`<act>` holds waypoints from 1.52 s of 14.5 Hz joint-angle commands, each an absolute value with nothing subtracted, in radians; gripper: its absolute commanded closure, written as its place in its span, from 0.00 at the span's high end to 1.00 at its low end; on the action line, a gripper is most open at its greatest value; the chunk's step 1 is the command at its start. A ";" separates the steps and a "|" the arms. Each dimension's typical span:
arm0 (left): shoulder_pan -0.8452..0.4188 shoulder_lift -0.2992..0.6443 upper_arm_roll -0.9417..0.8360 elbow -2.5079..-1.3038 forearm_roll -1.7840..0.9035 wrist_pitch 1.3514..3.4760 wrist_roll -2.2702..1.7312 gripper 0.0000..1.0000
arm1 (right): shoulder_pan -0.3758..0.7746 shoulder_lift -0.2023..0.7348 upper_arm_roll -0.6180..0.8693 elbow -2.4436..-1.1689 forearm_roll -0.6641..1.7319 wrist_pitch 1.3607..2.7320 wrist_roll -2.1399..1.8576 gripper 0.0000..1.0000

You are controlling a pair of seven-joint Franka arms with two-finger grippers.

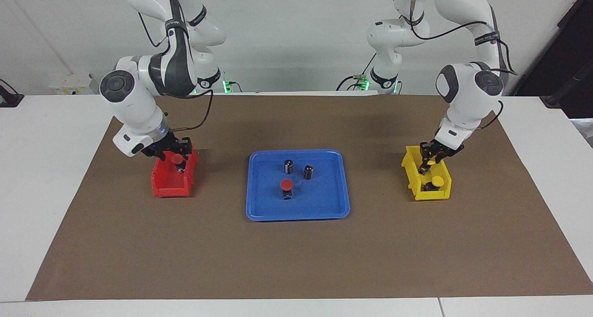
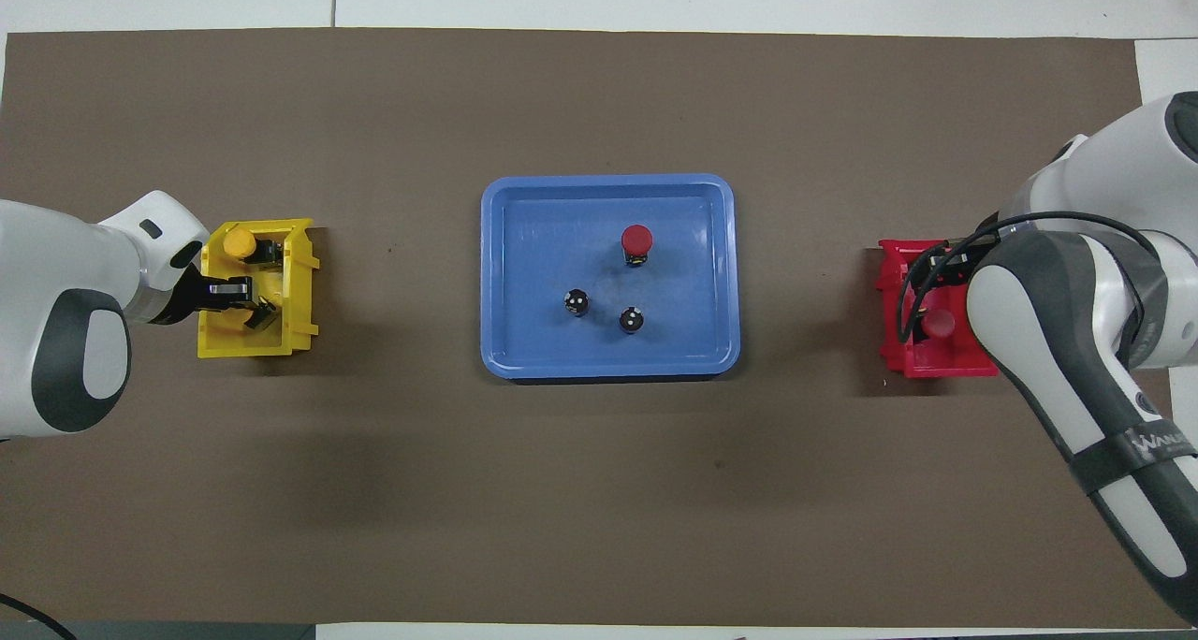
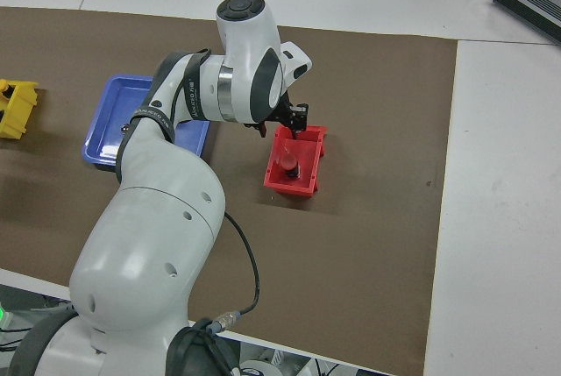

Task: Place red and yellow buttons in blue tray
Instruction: 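Return the right gripper to the red bin while the left gripper grasps yellow button, then place the yellow button in the tray while the right gripper grasps red button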

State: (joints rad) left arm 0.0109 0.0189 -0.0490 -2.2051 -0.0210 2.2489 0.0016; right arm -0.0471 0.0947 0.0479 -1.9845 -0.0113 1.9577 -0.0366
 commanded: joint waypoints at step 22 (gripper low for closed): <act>-0.540 0.462 -0.051 -1.531 -0.106 2.144 -0.813 0.01 | -0.098 0.002 0.064 -2.286 -0.002 2.258 -0.137 0.60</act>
State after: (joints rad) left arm -0.5243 0.3848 -0.0678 -1.6218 -0.0859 2.1460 -0.7616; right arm -0.0840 0.0342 0.0540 -2.2373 -0.0112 2.2226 -0.1079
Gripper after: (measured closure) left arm 0.595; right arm 0.379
